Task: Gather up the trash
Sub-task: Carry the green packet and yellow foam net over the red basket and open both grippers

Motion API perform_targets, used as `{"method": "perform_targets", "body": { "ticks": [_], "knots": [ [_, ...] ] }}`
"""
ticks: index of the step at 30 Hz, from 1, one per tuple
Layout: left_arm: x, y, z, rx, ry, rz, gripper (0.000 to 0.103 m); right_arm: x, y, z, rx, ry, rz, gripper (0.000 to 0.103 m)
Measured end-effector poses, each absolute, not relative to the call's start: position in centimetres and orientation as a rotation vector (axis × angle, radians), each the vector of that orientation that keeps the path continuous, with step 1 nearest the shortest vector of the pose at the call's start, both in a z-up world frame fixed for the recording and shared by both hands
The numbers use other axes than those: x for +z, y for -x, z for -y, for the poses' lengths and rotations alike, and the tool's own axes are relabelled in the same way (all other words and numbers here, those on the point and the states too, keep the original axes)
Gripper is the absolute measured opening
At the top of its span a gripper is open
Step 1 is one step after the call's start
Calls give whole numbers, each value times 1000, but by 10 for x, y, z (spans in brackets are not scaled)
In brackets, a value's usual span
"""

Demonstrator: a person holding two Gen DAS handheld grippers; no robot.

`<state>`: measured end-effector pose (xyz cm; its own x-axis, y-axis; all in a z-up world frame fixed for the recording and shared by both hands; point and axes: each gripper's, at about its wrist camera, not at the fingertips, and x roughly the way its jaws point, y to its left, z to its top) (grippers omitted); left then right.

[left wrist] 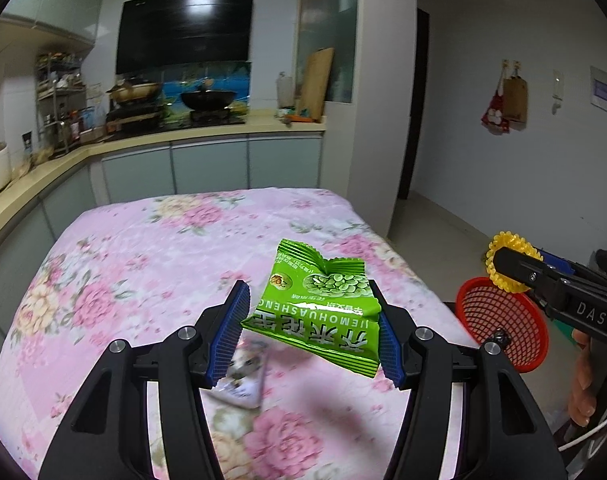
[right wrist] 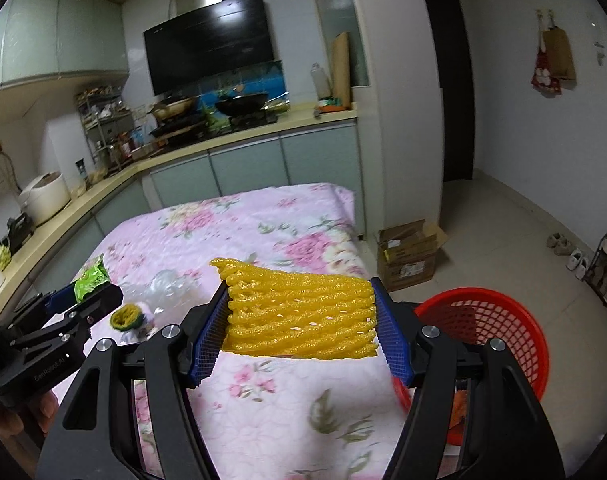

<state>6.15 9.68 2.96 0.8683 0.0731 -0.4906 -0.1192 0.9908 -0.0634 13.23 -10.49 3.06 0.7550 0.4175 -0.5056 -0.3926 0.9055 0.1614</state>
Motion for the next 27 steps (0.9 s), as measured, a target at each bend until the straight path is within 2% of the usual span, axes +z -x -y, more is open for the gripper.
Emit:
{"method": "perform_targets", "body": {
  "ticks": [17,27],
  "knots": [
    [42,-107,-19,-61,54,-512,56,33,-158,188,249,-160,-570,64],
    [29,-141,27,-164,60,-557,56,31,-168,221,138,-189,-580,64]
  ]
}}
